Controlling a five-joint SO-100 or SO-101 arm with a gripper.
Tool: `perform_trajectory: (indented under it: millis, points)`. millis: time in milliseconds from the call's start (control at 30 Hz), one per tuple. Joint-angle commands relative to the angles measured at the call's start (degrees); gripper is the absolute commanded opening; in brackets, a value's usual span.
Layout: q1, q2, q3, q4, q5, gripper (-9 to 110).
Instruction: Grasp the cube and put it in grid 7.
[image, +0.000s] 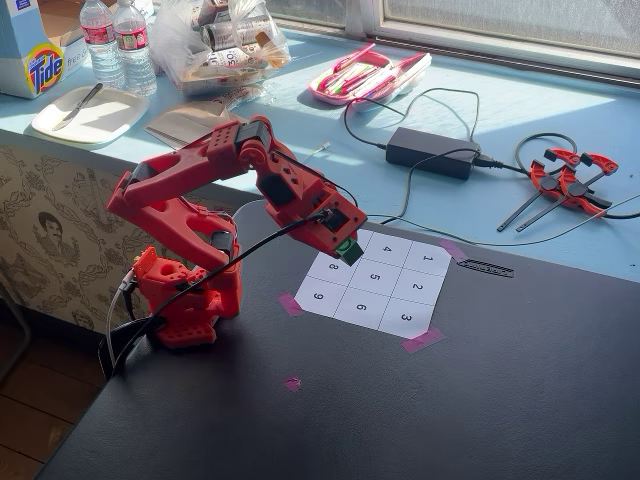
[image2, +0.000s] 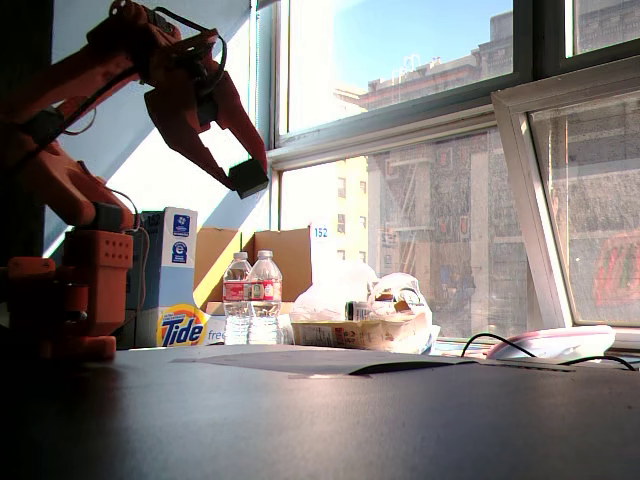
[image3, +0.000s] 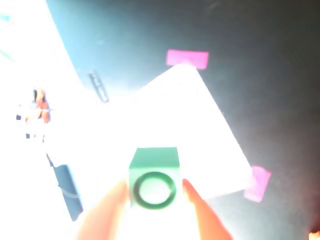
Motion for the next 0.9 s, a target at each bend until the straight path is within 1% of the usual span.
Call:
perform_trajectory:
  millis: [0,67,167,367,533,633,867]
  points:
    - [-8.0,-8.3,-15.0,4.9,2.9,0]
    - [-11.2,-11.3,-16.8,4.6,2.8,0]
    - [-15.4,-15.7,-16.0,0.3,1.8,0]
    - [-24.8,-28.1,-15.9,-4.5,-1.6,0]
    - [-28.8,-34.7,-14.9,-9.9,-2.2,0]
    - [-30.7,-36.4,-11.5,-13.8,-3.8,0]
    - [-32.6,-44.4,-8.4,-17.3,-4.7,0]
